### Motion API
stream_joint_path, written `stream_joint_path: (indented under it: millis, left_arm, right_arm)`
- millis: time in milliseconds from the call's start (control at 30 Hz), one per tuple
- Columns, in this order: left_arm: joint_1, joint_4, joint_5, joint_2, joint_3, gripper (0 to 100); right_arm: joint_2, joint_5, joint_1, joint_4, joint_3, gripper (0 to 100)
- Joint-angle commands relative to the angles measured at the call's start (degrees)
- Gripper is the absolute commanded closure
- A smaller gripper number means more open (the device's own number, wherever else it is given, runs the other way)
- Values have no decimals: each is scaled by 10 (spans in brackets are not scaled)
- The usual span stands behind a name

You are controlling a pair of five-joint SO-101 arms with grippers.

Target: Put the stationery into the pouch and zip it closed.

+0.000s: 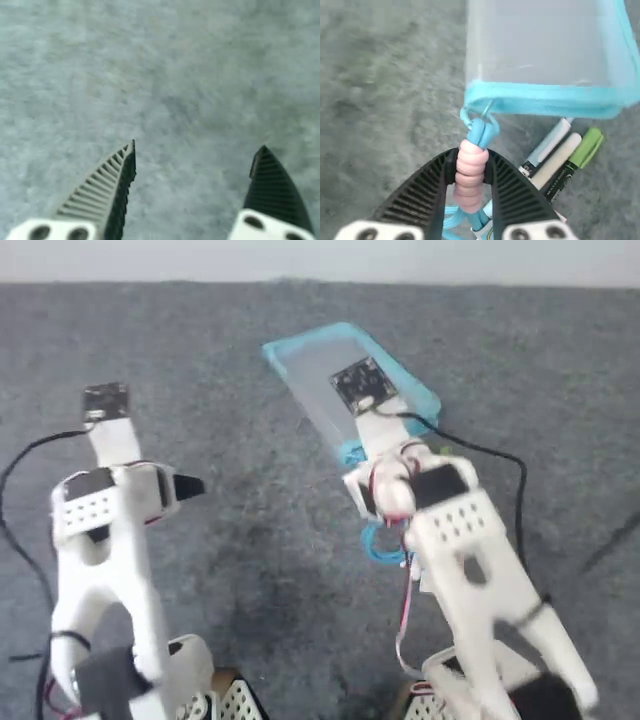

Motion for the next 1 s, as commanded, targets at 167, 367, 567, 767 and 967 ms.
stream_joint_path:
  millis: [167, 367, 567, 767, 967]
  left_arm:
    - [162, 41, 8, -304, 22, 659]
    - [238, 25, 104, -344, -7, 659]
    - [305, -109, 99, -347, 119, 660]
    - [311, -140, 81, -347, 180, 661]
    - [338, -161, 80, -347, 213, 661]
  right_arm:
    - [-264, 10, -7, -33, 118, 992]
    - [-303, 5, -7, -34, 157, 992]
    - [-307, -1, -10, -94, 233, 991]
    - [-302, -22, -9, -103, 238, 991]
    - [-302, -22, -7, -106, 241, 991]
